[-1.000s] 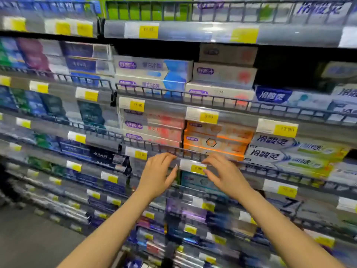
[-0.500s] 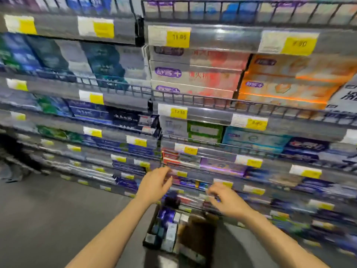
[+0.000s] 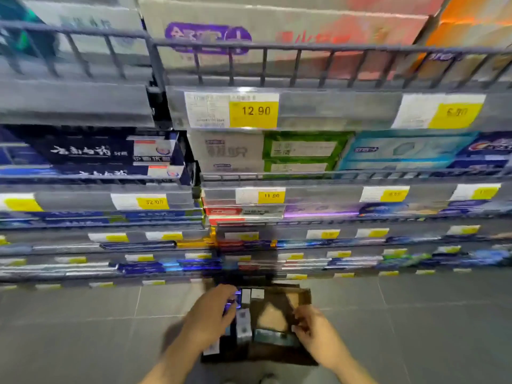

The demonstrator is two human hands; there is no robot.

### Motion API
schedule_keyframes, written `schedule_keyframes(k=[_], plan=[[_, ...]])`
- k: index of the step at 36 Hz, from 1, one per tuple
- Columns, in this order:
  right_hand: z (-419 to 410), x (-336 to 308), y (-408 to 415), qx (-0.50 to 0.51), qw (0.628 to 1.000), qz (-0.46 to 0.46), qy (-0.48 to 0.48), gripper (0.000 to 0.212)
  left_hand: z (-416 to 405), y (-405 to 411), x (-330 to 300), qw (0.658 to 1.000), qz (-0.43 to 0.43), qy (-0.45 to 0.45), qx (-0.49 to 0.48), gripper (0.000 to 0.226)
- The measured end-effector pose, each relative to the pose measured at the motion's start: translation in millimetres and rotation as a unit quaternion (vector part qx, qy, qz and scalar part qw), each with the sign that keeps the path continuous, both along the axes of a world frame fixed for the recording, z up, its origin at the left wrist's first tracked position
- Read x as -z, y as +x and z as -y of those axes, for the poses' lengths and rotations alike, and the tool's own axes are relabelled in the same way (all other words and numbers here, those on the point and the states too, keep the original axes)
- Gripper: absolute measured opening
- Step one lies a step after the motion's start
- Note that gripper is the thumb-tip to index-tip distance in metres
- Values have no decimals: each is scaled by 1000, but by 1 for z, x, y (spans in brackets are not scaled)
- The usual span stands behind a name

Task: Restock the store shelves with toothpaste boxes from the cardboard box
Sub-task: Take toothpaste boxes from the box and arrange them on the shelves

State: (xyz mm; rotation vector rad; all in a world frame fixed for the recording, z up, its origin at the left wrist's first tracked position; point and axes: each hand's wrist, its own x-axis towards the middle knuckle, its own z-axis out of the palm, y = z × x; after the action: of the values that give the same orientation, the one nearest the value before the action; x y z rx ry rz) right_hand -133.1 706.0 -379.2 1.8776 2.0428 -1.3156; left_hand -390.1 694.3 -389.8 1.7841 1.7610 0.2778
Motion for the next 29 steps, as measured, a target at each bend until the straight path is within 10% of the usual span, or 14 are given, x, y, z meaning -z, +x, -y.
schedule_keyframes(k=[12, 19, 29], plan=[[-45, 254, -36, -61, 997, 35, 7, 43, -36, 31, 271, 972, -107, 176, 116, 36], [-62, 378, -60, -128, 977, 145, 85, 64, -52, 37, 407, 982, -99, 81, 138, 46], [-64, 442, -75, -106, 966, 162, 169, 52, -72, 33, 444, 964, -176, 73, 185, 70]])
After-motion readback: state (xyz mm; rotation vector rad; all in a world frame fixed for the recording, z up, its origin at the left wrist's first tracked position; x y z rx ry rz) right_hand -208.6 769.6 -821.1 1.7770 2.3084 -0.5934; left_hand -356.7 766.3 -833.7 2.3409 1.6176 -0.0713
